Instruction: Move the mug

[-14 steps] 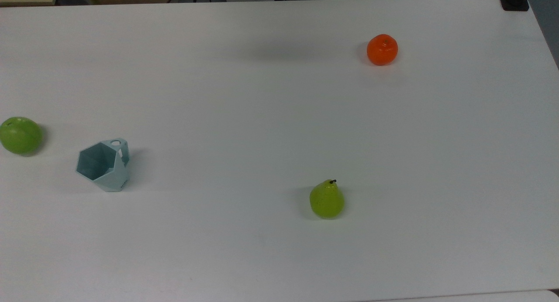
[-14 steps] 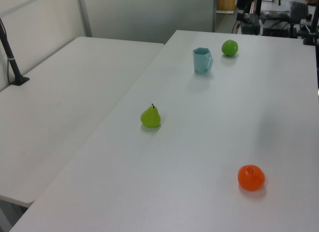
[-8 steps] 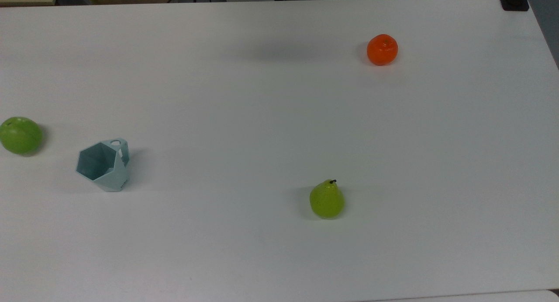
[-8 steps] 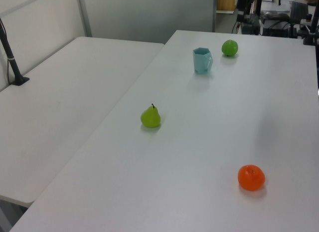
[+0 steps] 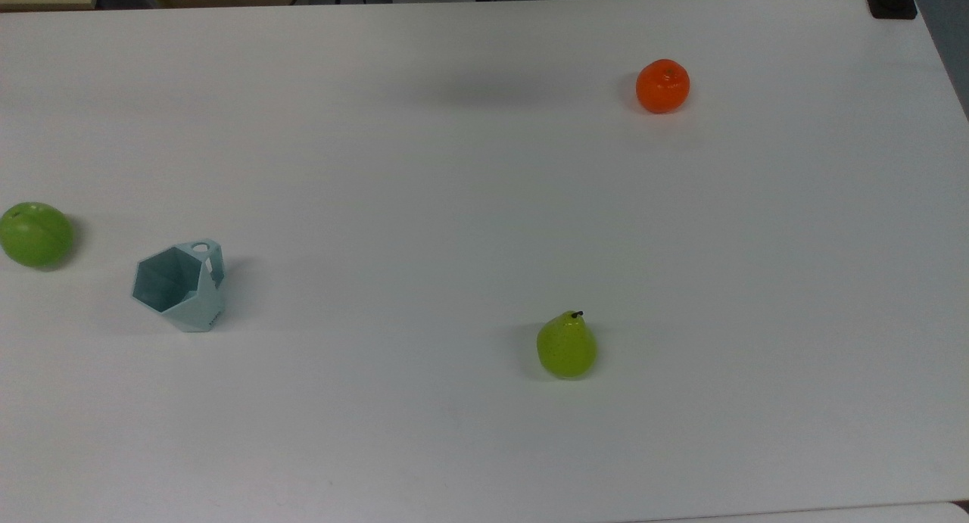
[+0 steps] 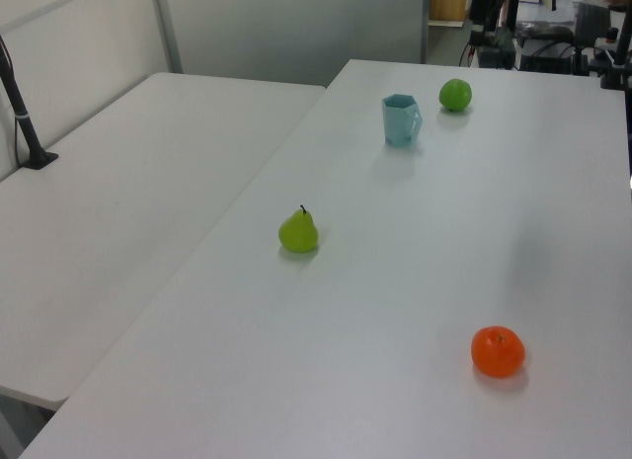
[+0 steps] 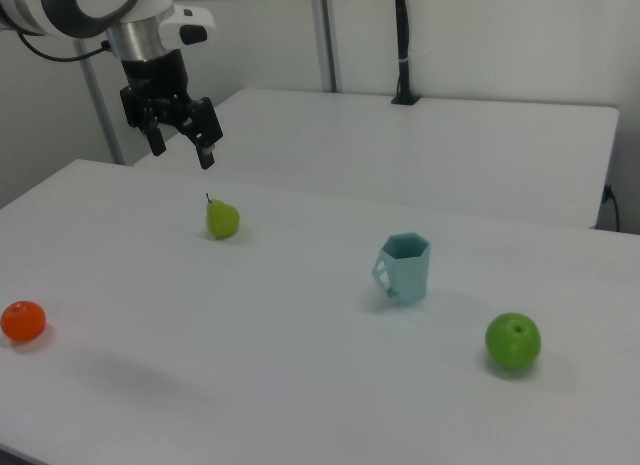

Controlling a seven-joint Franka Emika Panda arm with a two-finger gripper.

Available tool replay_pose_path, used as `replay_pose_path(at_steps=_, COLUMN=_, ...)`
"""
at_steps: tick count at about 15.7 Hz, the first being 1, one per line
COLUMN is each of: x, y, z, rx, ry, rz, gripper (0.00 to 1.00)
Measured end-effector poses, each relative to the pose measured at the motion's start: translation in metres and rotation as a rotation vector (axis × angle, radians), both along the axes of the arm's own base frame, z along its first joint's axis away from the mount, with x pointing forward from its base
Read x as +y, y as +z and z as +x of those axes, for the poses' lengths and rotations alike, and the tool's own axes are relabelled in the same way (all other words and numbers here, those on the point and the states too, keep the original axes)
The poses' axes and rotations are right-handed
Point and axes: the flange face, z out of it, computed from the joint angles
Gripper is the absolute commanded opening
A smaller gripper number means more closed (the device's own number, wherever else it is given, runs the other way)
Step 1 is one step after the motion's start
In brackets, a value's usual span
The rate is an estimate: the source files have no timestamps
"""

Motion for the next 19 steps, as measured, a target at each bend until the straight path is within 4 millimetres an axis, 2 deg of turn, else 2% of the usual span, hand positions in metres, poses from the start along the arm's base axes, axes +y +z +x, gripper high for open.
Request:
replay_pose_path(at_steps=6, x=-0.003, y=-0.001, z=0.000, rx=0.001, ry=-0.005, rz=0.000, gripper=1.00)
replay_pose_path(at_steps=12, x=-0.009, y=-0.010, z=0.004, rx=0.008, ry=-0.016, rz=0.000, gripper=1.00)
replay_pose_path(at_steps=16, x=-0.034, y=-0.027, z=0.031, rx=-0.074, ry=-0.146, rz=0.006, gripper=1.00)
replay_pose_path(at_steps=19, x=-0.056, y=-0.048, z=0.056, rx=-0.140, ry=-0.277, rz=0.014, gripper=1.00)
